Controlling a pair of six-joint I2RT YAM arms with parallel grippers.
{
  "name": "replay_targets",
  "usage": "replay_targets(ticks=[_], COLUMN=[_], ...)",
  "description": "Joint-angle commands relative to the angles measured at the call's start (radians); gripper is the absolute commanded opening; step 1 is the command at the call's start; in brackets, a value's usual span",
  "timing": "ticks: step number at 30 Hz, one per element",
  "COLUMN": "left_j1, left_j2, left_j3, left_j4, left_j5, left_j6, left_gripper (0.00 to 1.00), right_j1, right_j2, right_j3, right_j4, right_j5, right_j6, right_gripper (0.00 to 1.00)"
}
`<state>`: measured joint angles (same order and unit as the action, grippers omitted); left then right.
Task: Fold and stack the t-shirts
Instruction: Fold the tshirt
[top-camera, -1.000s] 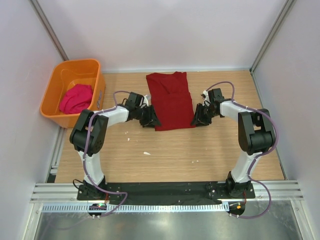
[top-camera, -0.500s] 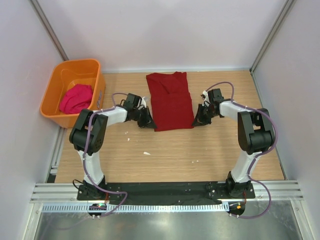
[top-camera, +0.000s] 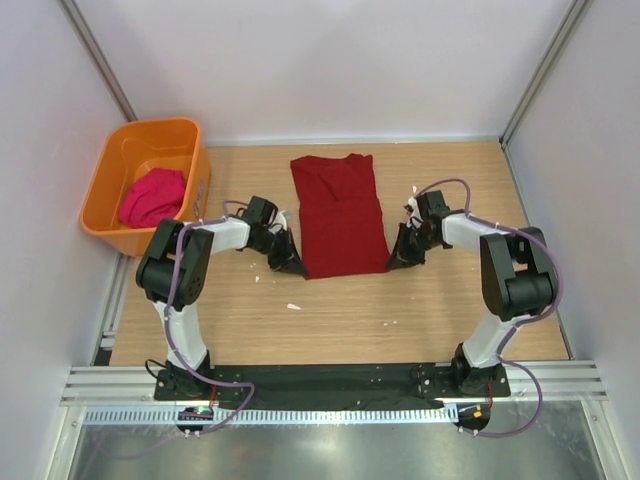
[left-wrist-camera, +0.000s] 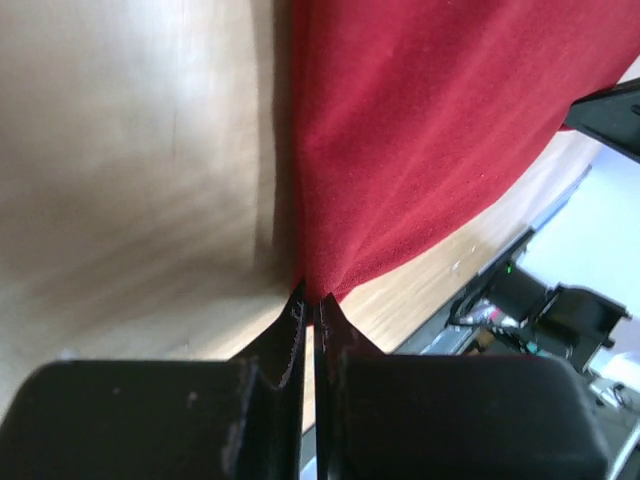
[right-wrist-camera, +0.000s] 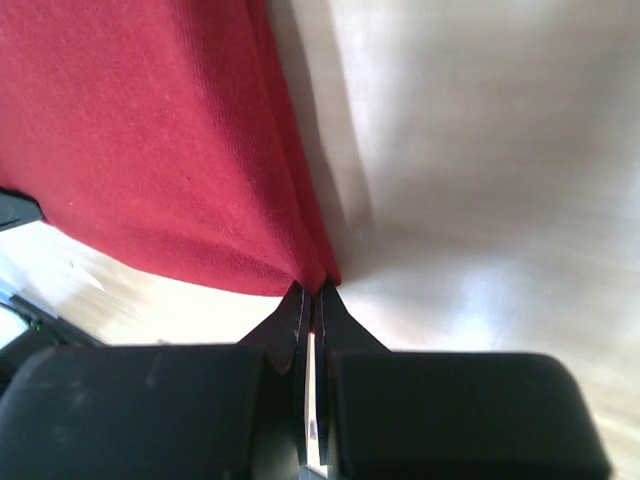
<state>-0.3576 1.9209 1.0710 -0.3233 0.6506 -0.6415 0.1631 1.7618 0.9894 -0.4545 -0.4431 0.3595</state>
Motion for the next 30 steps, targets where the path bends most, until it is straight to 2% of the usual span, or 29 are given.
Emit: replay_targets(ticks=[1, 11, 13, 14, 16, 17, 20, 22, 25, 30], left_j1=[0.003, -0.064, -0.069, -0.069, -0.069, -0.070, -0.073, -0.078, -0.102, -0.119], left_j2=[-0.060, -0.286, -0.333, -0.353, -0.445, -0.485, -0.611, -0.658, -0.663, -0.623], left_j3=[-0.094, -0.313, -0.345, -0.356, -0.384, -0.393, -0.416, -0.431, -0.447, -0.512], left_j4=[-0.079, -0.088, -0.092, -0.097, -0.109, -0.120, -0.157, -0.155, -0.116, 0.049], left_j5=[0.017, 0.003, 0.000, 0.000, -0.006, -0.005, -0.022, -0.023, -0.023, -0.008], left_j6=[0.042, 0.011, 0.002, -0.015, -0.036, -0.047, -0.075, -0.099, -0.136, -0.262], left_gripper=[0.00, 0.02, 0.16, 0.30, 0.41, 0.48, 0.52, 0.53, 0.57, 0.62], right_j1=[0.019, 0.133, 0.153, 0.165, 0.167, 0.167, 0.167, 0.168, 0.168, 0.167], right_j2=[-0.108, -0.357, -0.393, -0.406, -0.488, -0.521, -0.617, -0.636, -0.642, -0.619], right_j3=[-0.066, -0.322, -0.333, -0.337, -0.344, -0.353, -0.374, -0.391, -0.416, -0.452], right_j4=[-0.029, -0.076, -0.153, -0.182, -0.231, -0.242, -0.259, -0.250, -0.202, -0.070], right_j5=[0.004, 0.073, 0.136, 0.158, 0.173, 0.193, 0.178, 0.159, 0.155, 0.124], right_j6=[0.035, 0.153, 0.162, 0.177, 0.196, 0.217, 0.233, 0.248, 0.265, 0.292], right_gripper=[0.01, 0.02, 0.09, 0.18, 0.28, 0.39, 0.48, 0.49, 0.51, 0.56])
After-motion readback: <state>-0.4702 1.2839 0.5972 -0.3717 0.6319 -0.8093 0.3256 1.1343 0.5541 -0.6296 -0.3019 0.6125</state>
